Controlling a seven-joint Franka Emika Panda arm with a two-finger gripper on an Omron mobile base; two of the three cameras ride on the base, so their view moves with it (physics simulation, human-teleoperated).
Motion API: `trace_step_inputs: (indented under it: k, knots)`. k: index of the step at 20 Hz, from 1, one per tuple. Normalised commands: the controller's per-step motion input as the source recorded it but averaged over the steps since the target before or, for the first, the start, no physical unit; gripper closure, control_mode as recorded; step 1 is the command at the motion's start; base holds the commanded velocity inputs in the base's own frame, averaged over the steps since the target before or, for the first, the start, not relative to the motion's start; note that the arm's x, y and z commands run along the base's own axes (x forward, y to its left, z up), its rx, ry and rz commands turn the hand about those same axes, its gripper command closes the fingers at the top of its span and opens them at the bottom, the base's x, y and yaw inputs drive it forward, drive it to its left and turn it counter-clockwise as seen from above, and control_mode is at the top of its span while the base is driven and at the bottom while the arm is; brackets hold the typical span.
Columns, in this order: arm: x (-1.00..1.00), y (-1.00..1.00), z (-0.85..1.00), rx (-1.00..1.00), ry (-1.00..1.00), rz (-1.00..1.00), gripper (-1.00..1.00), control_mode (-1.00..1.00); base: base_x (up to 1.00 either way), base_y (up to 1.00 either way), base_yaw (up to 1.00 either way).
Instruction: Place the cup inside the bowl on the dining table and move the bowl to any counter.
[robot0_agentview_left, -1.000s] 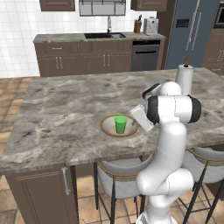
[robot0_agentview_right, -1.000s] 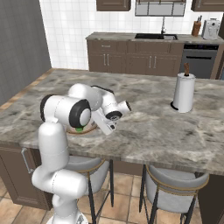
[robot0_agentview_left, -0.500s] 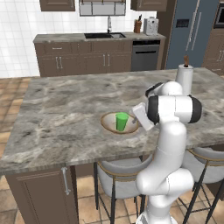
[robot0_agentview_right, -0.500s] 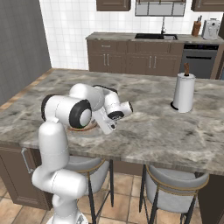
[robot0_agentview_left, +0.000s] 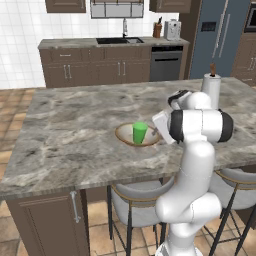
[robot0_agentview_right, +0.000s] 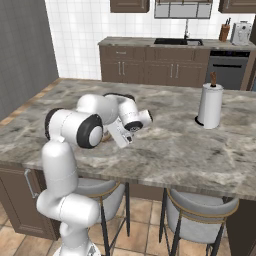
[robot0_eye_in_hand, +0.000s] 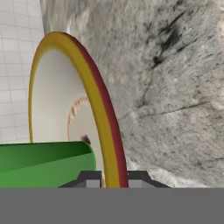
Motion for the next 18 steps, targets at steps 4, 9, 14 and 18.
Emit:
trace_step_inputs:
  k: [4,9,14,18]
  knots:
    - [-0.14,0.00,0.32,0.00,0.05,0.00,1.00,-1.00,0.00,0.00,0.00]
    - [-0.21,0.00,0.23,0.00,0.03,0.00,1.00,-1.00,0.00,0.00,0.00]
    - [-0.24,0.00,0.07,0.00,0.00,0.00,1.00,-1.00,0.00,0.00,0.00]
    - [-0.27,0.00,0.03,0.00,0.00,0.00,1.00,-1.00,0.00,0.00,0.00]
